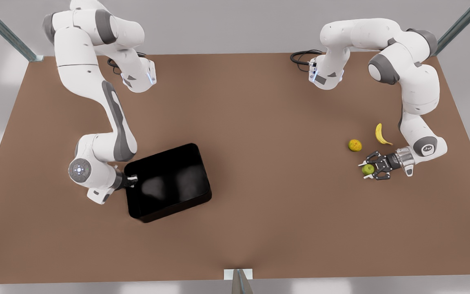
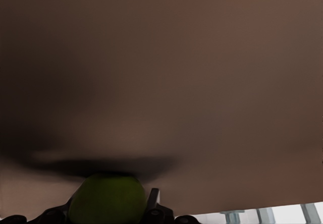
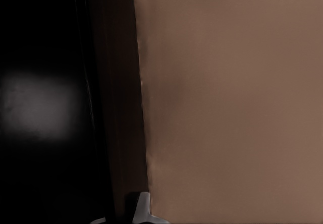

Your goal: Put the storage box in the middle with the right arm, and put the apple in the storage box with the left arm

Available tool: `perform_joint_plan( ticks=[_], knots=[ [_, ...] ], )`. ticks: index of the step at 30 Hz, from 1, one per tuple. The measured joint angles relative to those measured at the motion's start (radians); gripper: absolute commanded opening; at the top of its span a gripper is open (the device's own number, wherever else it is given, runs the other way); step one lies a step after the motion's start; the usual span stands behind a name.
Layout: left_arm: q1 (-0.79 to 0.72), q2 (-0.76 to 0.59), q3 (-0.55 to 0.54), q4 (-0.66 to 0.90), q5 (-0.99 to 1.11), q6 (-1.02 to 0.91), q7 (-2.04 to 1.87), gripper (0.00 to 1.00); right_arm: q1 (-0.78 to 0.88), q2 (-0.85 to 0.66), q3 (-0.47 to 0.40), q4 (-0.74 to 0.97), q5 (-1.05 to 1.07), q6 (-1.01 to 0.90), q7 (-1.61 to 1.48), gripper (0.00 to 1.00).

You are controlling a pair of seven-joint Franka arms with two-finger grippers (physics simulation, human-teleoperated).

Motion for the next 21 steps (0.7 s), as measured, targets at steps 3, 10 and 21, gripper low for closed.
perform_joint_plan(
  ticks=[3, 10, 21],
  knots=[
    [0.0, -0.023, 0.003, 0.016, -0.014, -0.009, -0.04, 0.36, 0.097, 0.111, 0.0, 0.137, 0.066, 0.0, 0.0, 0.21],
    [-0.046, -0.213, -0.028, 0.087, -0.098, 0.002, -0.343, 0.36, 0.185, 0.276, 0.062, 0.345, 0.188, 0.017, 0.001, 0.21],
    [-0.508, -0.3, -0.032, 0.253, 0.151, 0.236, -1.084, 0.37, 0.192, 0.325, 0.094, 0.392, 0.187, 0.059, -0.03, 1.0]
  ],
)
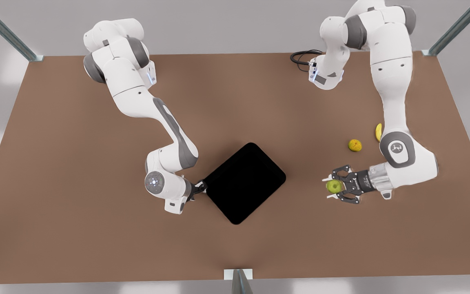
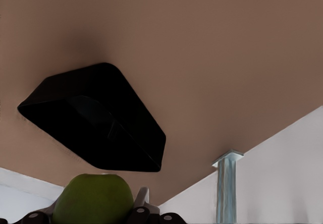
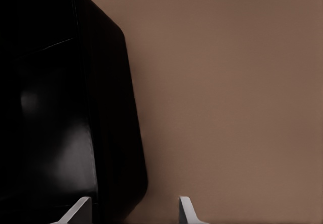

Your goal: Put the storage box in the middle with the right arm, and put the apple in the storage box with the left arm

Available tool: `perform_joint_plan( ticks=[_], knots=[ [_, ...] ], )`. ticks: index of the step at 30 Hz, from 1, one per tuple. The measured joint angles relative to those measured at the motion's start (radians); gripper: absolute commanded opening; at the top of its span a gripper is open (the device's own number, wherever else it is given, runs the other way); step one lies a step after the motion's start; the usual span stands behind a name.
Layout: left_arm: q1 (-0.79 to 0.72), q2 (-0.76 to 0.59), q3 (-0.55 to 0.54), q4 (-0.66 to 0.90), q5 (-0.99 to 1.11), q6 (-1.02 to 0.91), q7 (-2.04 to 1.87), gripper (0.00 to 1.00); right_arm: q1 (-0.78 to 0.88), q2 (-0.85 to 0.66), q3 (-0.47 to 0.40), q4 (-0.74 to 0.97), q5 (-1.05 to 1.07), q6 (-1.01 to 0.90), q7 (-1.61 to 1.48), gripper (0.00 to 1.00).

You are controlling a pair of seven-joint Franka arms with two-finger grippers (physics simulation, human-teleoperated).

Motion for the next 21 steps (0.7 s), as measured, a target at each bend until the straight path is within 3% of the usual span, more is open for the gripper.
perform_joint_plan(
  ticks=[4, 5, 7, 8, 9, 10, 11, 14, 17, 21],
  knots=[
    [-0.244, 0.003, 0.0, 0.014, 0.201, 0.178, -0.389, 0.37, -0.023, -0.073, -0.004, -0.001, 0.008, -0.038, 0.003, 1.0],
    [-0.286, 0.01, -0.001, 0.049, 0.278, 0.19, -0.498, 0.37, -0.064, -0.16, -0.023, 0.0, 0.024, -0.164, 0.01, 1.0],
    [-0.35, 0.041, -0.001, 0.132, 0.465, 0.205, -0.717, 0.37, -0.21, -0.329, -0.209, -0.011, 0.015, -0.655, 0.012, 1.0],
    [-0.378, 0.054, -0.001, 0.17, 0.568, 0.232, -0.817, 0.37, -0.268, -0.365, -0.284, -0.017, -0.044, -0.799, 0.01, 1.0],
    [-0.402, 0.084, -0.002, 0.221, 0.681, 0.235, -0.92, 0.37, -0.289, -0.458, -0.256, -0.076, -0.202, -0.818, 0.015, 1.0],
    [-0.43, 0.102, -0.001, 0.251, 0.795, 0.266, -0.996, 0.37, -0.367, -0.538, -0.185, -0.12, -0.268, -0.833, 0.017, 1.0],
    [-0.476, 0.115, -0.001, 0.254, 0.913, 0.315, -1.048, 0.37, -0.369, -0.601, -0.175, -0.165, -0.28, -0.834, 0.018, 1.0],
    [-0.544, 0.219, 0.0, 0.38, 1.271, 0.397, -1.23, 0.38, -0.368, -0.613, -0.175, -0.178, -0.282, -0.831, 0.02, 1.0],
    [-0.603, 0.237, 0.001, 0.393, 1.536, 0.448, -1.295, 0.38, -0.366, -0.606, -0.175, -0.177, -0.282, -0.824, 0.017, 1.0],
    [-0.61, 0.235, 0.001, 0.386, 1.688, 0.432, -1.277, 0.42, -0.366, -0.603, -0.175, -0.172, -0.29, -0.823, 0.008, 1.0]
  ],
)
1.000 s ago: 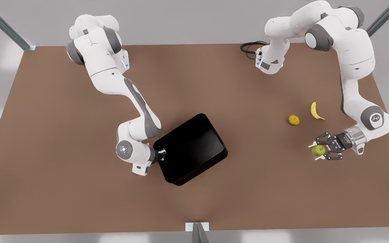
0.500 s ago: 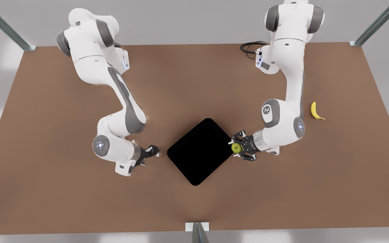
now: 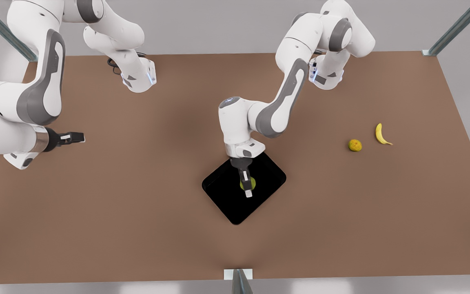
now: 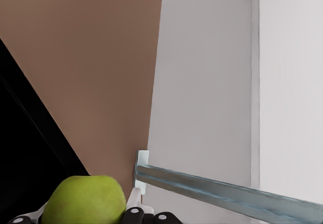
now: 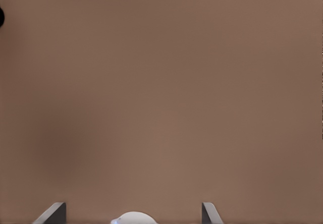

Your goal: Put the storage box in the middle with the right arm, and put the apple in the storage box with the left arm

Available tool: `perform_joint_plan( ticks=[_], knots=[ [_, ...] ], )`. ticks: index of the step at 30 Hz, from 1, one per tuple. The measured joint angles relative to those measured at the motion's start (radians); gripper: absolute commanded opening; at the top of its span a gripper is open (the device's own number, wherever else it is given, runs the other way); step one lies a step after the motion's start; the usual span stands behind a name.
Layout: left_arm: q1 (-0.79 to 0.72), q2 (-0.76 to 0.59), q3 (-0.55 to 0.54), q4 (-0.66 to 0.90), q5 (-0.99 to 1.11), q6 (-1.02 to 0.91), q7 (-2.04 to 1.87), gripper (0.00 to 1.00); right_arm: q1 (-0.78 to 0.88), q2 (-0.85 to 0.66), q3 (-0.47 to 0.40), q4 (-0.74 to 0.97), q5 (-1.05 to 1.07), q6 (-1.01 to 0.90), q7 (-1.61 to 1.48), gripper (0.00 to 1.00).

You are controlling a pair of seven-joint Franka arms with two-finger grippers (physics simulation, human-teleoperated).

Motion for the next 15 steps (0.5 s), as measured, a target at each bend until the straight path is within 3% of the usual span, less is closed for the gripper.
perform_joint_plan(
  ticks=[1, 2, 4, 10, 13, 15],
  knots=[
    [0.0, 0.0, 0.0, -0.002, 0.013, -0.001, 0.001, 0.43, 0.0, 0.0, 0.0, 0.001, -0.01, 0.0, -0.001, 1.0],
    [0.0, -0.002, 0.0, -0.002, 0.017, -0.002, 0.005, 1.0, 0.0, 0.0, 0.0, 0.002, -0.011, 0.0, -0.002, 1.0],
    [-0.001, -0.003, -0.003, -0.002, -0.069, -0.005, 0.027, 1.0, 0.0, 0.0, 0.0, 0.003, -0.008, 0.0, -0.002, 1.0],
    [-0.005, -0.029, -0.002, -0.002, -0.788, -0.018, 0.101, 1.0, -0.001, 0.004, 0.0, 0.003, -0.008, 0.003, -0.003, 1.0],
    [0.068, -0.146, 0.053, -0.008, -0.913, -0.261, 0.256, 1.0, 0.0, 0.004, 0.0, 0.002, -0.009, 0.011, -0.005, 1.0],
    [0.145, -0.231, 0.061, -0.078, -0.958, -0.367, 0.608, 1.0, -0.001, 0.002, 0.0, 0.003, -0.011, 0.011, -0.007, 1.0]
  ],
)
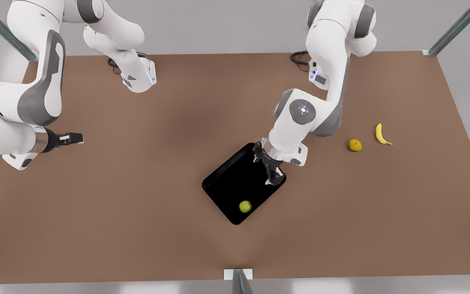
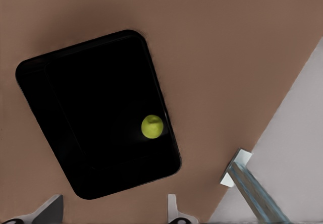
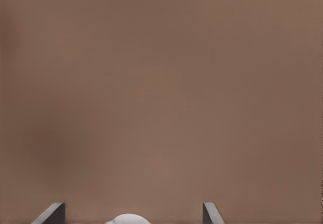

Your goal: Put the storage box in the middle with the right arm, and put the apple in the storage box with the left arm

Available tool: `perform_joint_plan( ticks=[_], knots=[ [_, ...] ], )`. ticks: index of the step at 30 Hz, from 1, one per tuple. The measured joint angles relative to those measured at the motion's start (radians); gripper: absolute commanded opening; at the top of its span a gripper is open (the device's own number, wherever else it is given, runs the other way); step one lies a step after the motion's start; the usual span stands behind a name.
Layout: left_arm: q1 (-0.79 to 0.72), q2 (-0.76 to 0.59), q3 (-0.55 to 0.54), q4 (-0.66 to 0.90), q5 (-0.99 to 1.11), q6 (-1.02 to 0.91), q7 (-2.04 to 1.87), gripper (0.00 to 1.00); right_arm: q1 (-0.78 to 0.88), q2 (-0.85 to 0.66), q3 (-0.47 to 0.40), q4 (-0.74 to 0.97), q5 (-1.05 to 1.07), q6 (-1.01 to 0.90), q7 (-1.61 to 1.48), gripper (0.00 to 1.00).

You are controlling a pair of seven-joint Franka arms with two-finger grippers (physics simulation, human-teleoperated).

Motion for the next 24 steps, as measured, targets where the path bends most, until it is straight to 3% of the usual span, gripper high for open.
perform_joint_plan(
  ticks=[4, 6, 7, 9, 10, 14, 16, 19, 24],
  knots=[
    [0.351, -0.117, 0.003, -0.01, -0.047, -0.359, 0.966, 1.0, -0.002, -0.037, 0.0, -0.006, -0.009, 0.014, 0.002, 1.0],
    [0.405, -0.157, 0.072, -0.01, -0.054, -0.447, 1.294, 1.0, -0.007, -0.08, 0.0, -0.039, -0.011, 0.03, 0.002, 1.0],
    [0.467, -0.275, 0.027, -0.105, -0.044, -0.45, 1.486, 1.0, -0.048, -0.126, 0.041, -0.097, -0.03, 0.074, 0.003, 1.0],
    [0.775, -0.48, -0.403, -0.233, 0.065, -0.466, 1.899, 1.0, -0.042, -0.146, 0.051, -0.126, -0.05, 0.098, 0.005, 1.0],
    [0.772, -0.543, -0.467, -0.274, 0.12, -0.468, 2.057, 1.0, -0.035, -0.146, 0.051, -0.126, -0.051, 0.098, 0.005, 1.0],
    [0.61, -0.458, -0.491, -0.212, 0.257, -0.435, 2.188, 1.0, -0.046, -0.146, 0.051, -0.126, -0.051, 0.098, 0.002, 1.0],
    [0.684, -0.51, -0.489, -0.287, 0.312, -0.4, 2.224, 1.0, -0.042, -0.146, 0.051, -0.126, -0.051, 0.098, 0.003, 1.0],
    [0.819, -0.314, -0.489, -0.107, 0.353, -0.486, 2.19, 1.0, -0.039, -0.147, 0.051, -0.126, -0.052, 0.098, 0.005, 1.0],
    [0.795, -0.31, -0.49, -0.109, 0.377, -0.48, 2.186, 1.0, -0.038, -0.146, 0.051, -0.124, -0.055, 0.098, 0.005, 1.0]
  ],
)
